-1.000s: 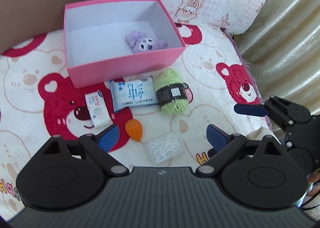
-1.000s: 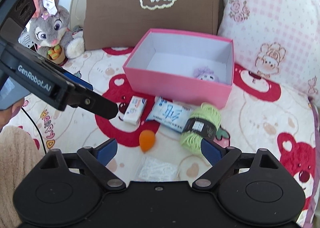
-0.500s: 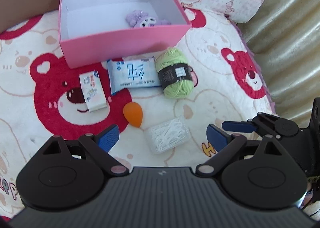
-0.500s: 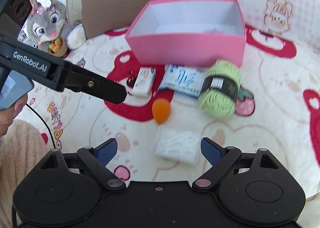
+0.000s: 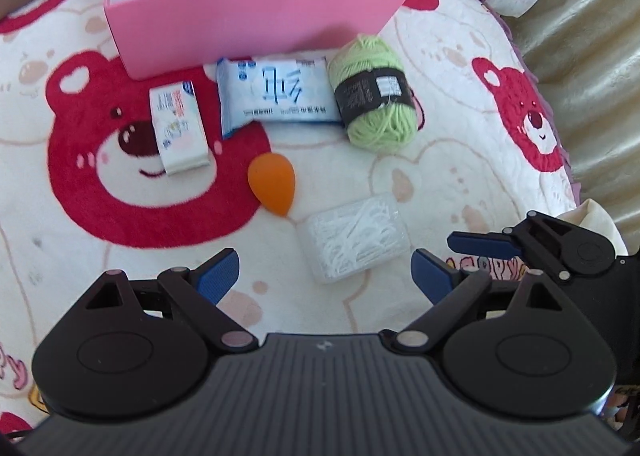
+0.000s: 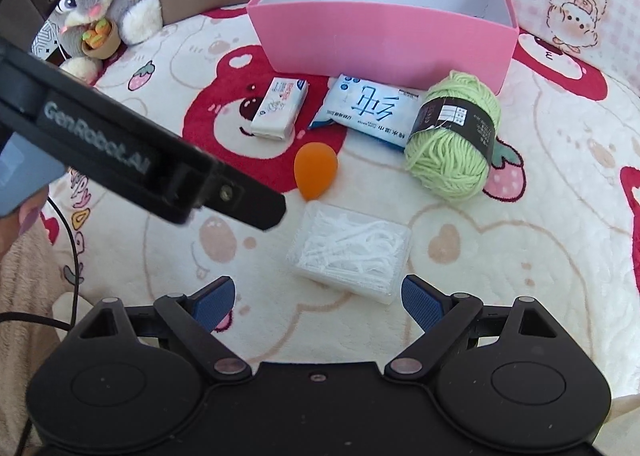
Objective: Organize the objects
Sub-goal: 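Lower the open left gripper around the clear plastic floss-pick box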
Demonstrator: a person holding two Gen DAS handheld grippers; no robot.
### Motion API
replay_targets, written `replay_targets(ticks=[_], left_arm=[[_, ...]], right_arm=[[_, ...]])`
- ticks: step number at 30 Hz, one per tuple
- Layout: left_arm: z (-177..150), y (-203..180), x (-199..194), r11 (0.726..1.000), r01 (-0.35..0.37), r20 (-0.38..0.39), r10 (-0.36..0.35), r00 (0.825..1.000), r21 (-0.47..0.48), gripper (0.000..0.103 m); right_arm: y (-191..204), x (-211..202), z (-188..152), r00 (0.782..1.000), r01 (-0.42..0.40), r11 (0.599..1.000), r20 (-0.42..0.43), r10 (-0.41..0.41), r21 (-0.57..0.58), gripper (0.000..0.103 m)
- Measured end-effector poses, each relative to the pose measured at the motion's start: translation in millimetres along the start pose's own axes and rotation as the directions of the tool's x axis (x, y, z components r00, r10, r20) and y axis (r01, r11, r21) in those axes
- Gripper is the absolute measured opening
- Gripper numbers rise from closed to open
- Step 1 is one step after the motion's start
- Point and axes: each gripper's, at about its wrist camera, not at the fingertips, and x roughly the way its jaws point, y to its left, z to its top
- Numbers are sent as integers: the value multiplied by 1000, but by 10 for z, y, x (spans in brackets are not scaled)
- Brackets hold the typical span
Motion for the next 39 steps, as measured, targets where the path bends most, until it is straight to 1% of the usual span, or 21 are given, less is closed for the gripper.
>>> replay_targets(ticks=[2,5,9,12,15,18,20,21,26,28,32,34,36,39], left_arm=[[-24,29,68,1000,8,-9,-9,1000,-12,92],[-61,67,146,999,18,-1,-18,1000,-31,91],[-80,106,245,998,52,-23,-52,998,-39,91],[-90,137,287,998,50,-18,-51,999,-46,88],[-98,190,323,996,54,-21,-56,998,-65,86],[-97,231,356,995,59,-16,-61,998,-78,85],[-93,241,390,995,70,-26,-72,997,-74,81],[-90,240,409,995,73,-32,-76,997,-71,77],[-75,235,497,995,73,-30,-75,997,-61,67],[-73,247,546,995,70,-33,-72,997,-70,61],[-87,276,671,992,79,-55,-85,995,-103,57],[-92,271,718,991,85,-59,-92,994,-106,52],[-86,220,762,991,100,-74,-106,992,-83,47],[-103,112,781,993,107,-78,-110,991,-44,44]], right_arm=[[22,35,-4,1000,9,1000,-4,-9,-14,93],[40,85,2,1000,14,1000,-5,-14,-25,93],[-1,174,28,999,15,1000,-29,-15,7,93],[-33,232,38,999,12,999,-42,-11,34,93],[-21,272,42,998,30,999,-57,-29,30,93],[-6,301,43,997,38,999,-65,-36,18,93],[-10,316,47,997,37,999,-69,-35,20,93],[-15,325,52,997,35,999,-71,-33,26,93],[-60,370,60,997,27,998,-80,-22,55,93],[-56,382,55,996,40,997,-87,-35,61,93],[-37,414,43,994,55,997,-94,-50,52,93],[-51,443,37,994,55,996,-96,-49,66,93],[-70,486,23,993,65,994,-109,-55,86,93],[-81,540,-6,991,69,992,-120,-57,103,93]])
